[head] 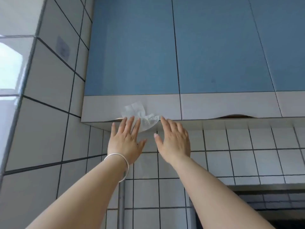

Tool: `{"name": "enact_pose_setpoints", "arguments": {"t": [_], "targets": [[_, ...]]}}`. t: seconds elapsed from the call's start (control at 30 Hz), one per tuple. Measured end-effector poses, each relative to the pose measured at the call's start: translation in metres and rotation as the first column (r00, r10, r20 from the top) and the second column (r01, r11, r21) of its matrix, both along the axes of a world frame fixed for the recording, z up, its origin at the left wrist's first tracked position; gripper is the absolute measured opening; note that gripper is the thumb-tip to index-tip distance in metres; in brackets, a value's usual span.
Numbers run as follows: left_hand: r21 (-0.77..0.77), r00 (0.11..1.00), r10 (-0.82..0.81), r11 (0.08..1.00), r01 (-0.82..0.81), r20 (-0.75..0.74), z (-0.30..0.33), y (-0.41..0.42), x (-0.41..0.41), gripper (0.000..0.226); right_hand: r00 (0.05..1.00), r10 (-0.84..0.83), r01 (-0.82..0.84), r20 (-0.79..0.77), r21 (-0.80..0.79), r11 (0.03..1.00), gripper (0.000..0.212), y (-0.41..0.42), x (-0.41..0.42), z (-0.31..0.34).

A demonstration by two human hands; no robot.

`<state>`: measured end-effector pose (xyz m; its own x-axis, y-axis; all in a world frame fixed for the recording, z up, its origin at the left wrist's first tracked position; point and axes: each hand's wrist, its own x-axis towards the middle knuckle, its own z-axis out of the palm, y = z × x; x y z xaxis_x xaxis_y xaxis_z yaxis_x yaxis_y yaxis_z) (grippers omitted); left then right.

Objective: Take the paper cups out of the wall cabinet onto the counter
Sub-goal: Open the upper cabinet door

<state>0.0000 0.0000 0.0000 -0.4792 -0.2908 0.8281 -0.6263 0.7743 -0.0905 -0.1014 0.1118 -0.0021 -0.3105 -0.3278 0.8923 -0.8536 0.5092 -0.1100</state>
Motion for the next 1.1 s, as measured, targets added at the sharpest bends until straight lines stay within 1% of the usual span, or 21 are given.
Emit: {"name": "enact_pose_setpoints", "arguments": {"t": [0.1, 0.2, 0.27, 0.3, 0.37, 0.47, 0.5, 0.6, 0.7, 0.77, 0.83, 0.93, 1.0, 1.1], "targets": [[-0.104, 0.997, -0.023, 0.994, 0.015, -0.074, 0.015, -0.020, -0.009, 0.065, 0.990, 0.032, -0.037, -0.137, -0.040, 0.998, 0.057, -0.027, -0.003, 0.018], [-0.185, 0.993, -0.081, 0.980, 0.065, -0.082, 0.027, -0.034, -0.020, 0.058, 0.981, 0.030, -0.034, -0.193, -0.020, 0.999, 0.049, -0.052, -0.005, 0.033], [-0.217, 0.987, -0.126, 0.971, 0.101, -0.102, 0.035, -0.045, -0.028, 0.048, 0.981, 0.039, -0.046, -0.192, -0.035, 0.998, 0.042, -0.067, -0.007, 0.038], [-0.251, 0.980, -0.158, 0.960, 0.124, -0.121, 0.038, -0.050, -0.032, 0.040, 0.975, 0.049, -0.063, -0.216, -0.061, 0.996, 0.037, -0.074, -0.006, 0.039], [-0.342, 0.961, -0.200, 0.931, 0.126, -0.192, 0.043, -0.059, -0.040, 0.022, 0.962, 0.030, -0.080, -0.272, -0.174, 0.981, 0.028, -0.087, -0.006, 0.039], [-0.400, 0.950, -0.178, 0.914, 0.064, -0.256, 0.043, -0.064, -0.044, 0.016, 0.960, -0.011, -0.065, -0.279, -0.262, 0.963, 0.020, -0.100, -0.009, 0.040], [-0.413, 0.947, -0.163, 0.910, 0.037, -0.276, 0.042, -0.064, -0.046, 0.016, 0.961, -0.016, -0.063, -0.276, -0.277, 0.959, 0.020, -0.102, -0.010, 0.039], [-0.438, 0.933, -0.149, 0.899, -0.010, -0.328, 0.039, -0.066, -0.054, 0.021, 0.973, 0.026, -0.109, -0.230, -0.353, 0.929, 0.036, -0.108, -0.010, 0.037], [-0.417, 0.924, -0.116, 0.907, -0.050, -0.365, 0.039, -0.066, -0.056, 0.019, 0.978, 0.063, -0.138, -0.199, -0.388, 0.911, 0.039, -0.108, -0.005, 0.035], [-0.403, 0.918, -0.113, 0.914, -0.054, -0.381, 0.039, -0.063, -0.053, 0.011, 0.981, 0.047, -0.120, -0.190, -0.393, 0.912, 0.033, -0.105, -0.001, 0.035], [-0.393, 0.912, -0.134, 0.919, -0.031, -0.386, 0.040, -0.061, -0.047, 0.010, 0.980, 0.047, -0.121, -0.195, -0.386, 0.915, 0.018, -0.100, 0.006, 0.035], [-0.405, 0.909, -0.135, 0.913, -0.039, -0.393, 0.043, -0.054, -0.032, 0.007, 0.984, 0.057, -0.119, -0.169, -0.384, 0.916, 0.020, -0.093, 0.023, 0.036], [-0.385, 0.916, -0.121, 0.922, -0.039, -0.382, 0.043, -0.049, -0.019, 0.021, 0.983, 0.020, -0.092, -0.184, -0.392, 0.915, 0.010, -0.088, 0.036, 0.036], [-0.299, 0.939, -0.137, 0.953, 0.039, -0.316, 0.044, -0.037, 0.005, 0.040, 0.986, 0.005, -0.067, -0.166, -0.369, 0.927, 0.030, -0.077, 0.059, 0.038]]}}
